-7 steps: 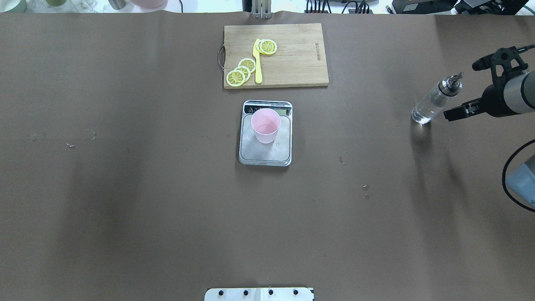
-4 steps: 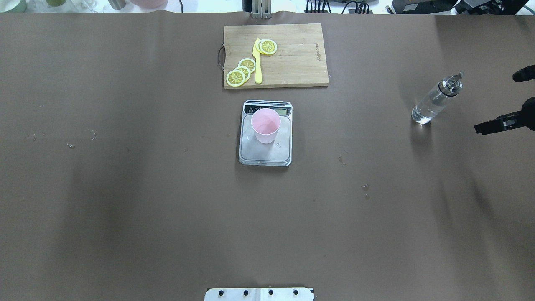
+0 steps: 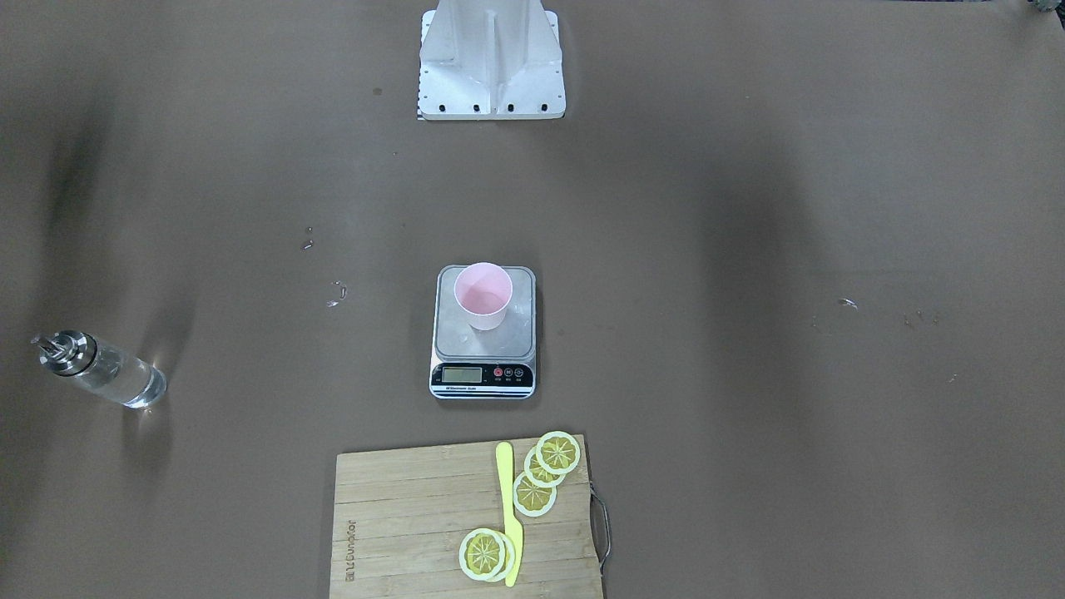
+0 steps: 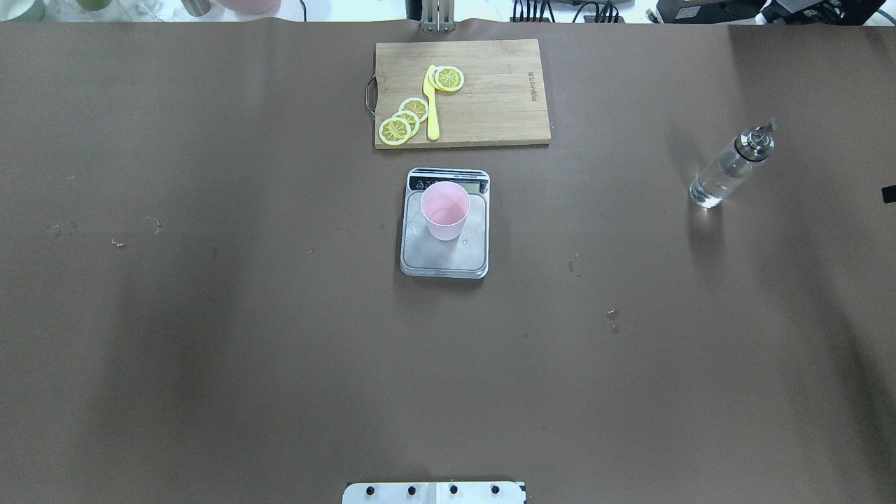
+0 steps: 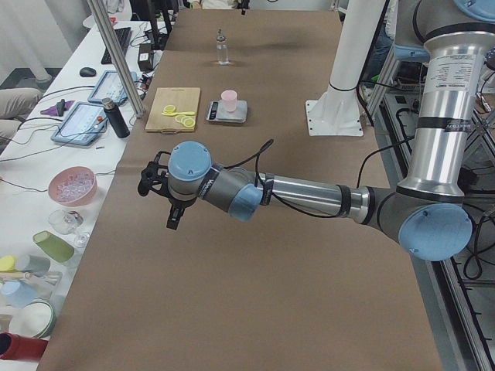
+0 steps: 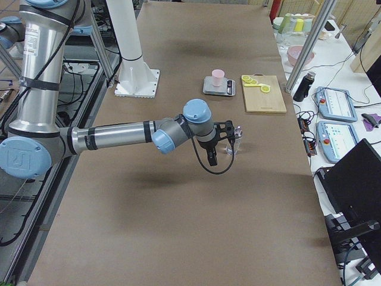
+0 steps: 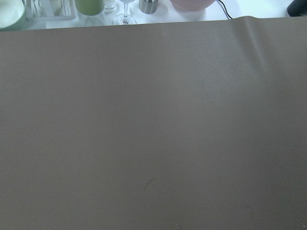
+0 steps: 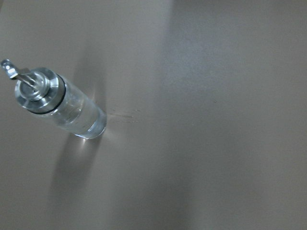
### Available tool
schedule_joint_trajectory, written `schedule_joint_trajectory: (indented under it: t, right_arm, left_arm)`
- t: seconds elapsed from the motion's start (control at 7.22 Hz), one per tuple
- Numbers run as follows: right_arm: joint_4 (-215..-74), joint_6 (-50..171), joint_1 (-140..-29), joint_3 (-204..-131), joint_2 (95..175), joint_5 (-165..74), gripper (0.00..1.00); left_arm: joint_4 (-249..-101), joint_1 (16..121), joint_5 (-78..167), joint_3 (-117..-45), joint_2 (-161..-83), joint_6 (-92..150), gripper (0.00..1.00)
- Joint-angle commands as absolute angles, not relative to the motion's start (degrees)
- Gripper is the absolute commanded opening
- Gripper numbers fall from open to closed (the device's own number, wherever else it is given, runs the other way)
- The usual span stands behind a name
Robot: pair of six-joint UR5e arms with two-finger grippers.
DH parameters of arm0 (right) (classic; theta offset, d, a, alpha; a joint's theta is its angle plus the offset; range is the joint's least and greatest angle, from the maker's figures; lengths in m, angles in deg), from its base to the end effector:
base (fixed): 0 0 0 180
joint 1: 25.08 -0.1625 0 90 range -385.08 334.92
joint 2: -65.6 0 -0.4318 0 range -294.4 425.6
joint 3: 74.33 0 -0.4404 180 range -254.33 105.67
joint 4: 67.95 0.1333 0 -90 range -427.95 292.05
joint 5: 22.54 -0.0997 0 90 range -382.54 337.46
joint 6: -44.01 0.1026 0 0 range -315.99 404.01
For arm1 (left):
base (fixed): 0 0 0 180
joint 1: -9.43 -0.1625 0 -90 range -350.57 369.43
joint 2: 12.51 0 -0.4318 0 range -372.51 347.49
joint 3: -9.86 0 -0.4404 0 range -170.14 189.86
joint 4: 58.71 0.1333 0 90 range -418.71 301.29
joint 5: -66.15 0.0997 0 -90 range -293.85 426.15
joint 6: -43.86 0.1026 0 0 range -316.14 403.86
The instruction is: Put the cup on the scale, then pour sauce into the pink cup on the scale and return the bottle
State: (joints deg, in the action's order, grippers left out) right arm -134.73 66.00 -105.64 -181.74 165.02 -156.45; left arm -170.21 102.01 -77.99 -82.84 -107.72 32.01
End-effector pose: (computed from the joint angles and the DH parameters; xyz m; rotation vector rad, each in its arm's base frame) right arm -0.0189 -0.4926 0.5388 0.2953 -0.8575 -0.0048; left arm -0.0767 -0.5889 0.5353 0.3969 0.9561 0.0135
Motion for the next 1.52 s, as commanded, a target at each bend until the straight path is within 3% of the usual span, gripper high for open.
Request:
schedule_joint_trajectory:
  t: [0.0,0.42,0.69,1.38]
  right_arm:
    - [-149.96,54.16,-111.29,-180.85,159.85,-156.76,1.0]
    - [-154.52,52.89,-112.71,-178.75,156.66,-152.91,1.0]
    - [-154.61,52.89,-113.32,-178.3,155.0,-152.71,1.0]
    - [-153.99,52.98,-113.24,-165.74,150.86,-154.02,1.0]
  left_arm:
    - [-169.11,104.08,-77.9,-81.81,-107.79,34.79,0.97]
    - [-156.83,107.25,-73.28,-80.66,-109.44,48.83,0.97]
    - [-156.45,107.95,-71.66,-80.75,-109.63,48.96,0.97]
    - [-151.52,107.78,-71.75,-77.34,-111.12,49.04,0.97]
